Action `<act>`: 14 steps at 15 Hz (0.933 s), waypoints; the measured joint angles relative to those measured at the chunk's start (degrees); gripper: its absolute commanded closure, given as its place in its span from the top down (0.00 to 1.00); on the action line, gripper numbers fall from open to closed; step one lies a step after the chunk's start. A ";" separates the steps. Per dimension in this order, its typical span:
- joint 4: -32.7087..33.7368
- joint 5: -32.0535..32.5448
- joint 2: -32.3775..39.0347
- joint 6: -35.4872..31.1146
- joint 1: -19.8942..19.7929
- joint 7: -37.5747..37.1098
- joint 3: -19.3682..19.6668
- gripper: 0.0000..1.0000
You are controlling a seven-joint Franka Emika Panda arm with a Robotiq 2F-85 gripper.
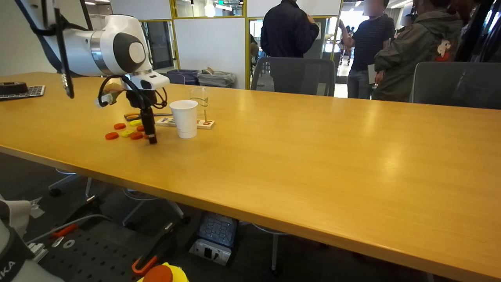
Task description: Pick up the orange and yellow objects from the table and put them in the two cups
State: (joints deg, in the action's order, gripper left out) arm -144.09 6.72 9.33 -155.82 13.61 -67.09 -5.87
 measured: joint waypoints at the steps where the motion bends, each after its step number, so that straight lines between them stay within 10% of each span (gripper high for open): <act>1: 0.07 0.00 0.00 0.31 0.29 0.00 -0.03 1.00; 6: 0.21 0.00 0.00 0.57 0.98 0.00 -0.46 1.00; 7: 0.24 0.00 0.00 0.58 1.05 0.00 -0.49 0.75; 14: 0.45 0.09 -0.67 1.54 1.10 -0.01 -0.31 0.30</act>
State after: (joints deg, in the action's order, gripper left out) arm -143.63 6.81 8.65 -154.28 14.71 -67.11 -6.18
